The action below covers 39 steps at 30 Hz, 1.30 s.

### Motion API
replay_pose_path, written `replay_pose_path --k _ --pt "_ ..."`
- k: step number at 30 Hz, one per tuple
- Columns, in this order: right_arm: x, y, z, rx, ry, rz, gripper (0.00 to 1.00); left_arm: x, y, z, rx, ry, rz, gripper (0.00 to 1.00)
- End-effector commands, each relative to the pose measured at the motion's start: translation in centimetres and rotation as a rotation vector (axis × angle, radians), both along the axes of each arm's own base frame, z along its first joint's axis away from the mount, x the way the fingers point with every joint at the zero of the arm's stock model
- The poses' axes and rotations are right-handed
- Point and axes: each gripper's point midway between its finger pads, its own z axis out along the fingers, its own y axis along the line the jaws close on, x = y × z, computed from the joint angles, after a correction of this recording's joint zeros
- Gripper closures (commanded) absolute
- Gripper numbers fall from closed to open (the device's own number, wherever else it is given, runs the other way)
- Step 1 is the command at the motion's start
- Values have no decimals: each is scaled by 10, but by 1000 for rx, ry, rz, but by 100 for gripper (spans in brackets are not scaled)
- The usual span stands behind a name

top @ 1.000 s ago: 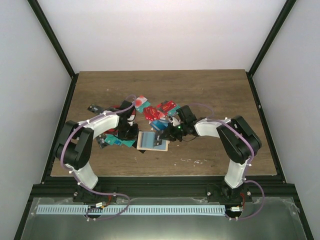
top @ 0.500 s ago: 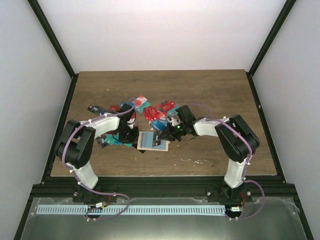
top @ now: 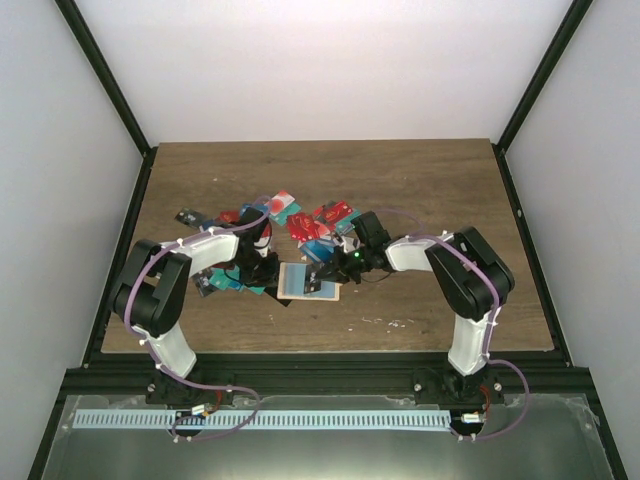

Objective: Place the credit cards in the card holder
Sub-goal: Insert the credit card into the card holder.

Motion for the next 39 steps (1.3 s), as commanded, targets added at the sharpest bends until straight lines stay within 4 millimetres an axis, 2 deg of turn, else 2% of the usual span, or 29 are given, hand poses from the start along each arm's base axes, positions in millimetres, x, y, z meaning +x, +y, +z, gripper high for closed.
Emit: replay_pose_path --k 1,10,18,29,39 --pt "8 10 8 35 -16 12 99 -8 2 -13 8 36 6 93" --pt "9 8 10 30 -27 5 99 -9 3 -13 14 37 9 93" --pt "20 -9 27 -6 -107 -31 99 -9 6 -14 30 35 11 93" --pt "19 -16 14 -51 -96 -36 99 -7 5 -12 29 34 5 93" --pt "20 -9 12 -10 -75 -27 99 -7 5 -11 24 34 3 93"
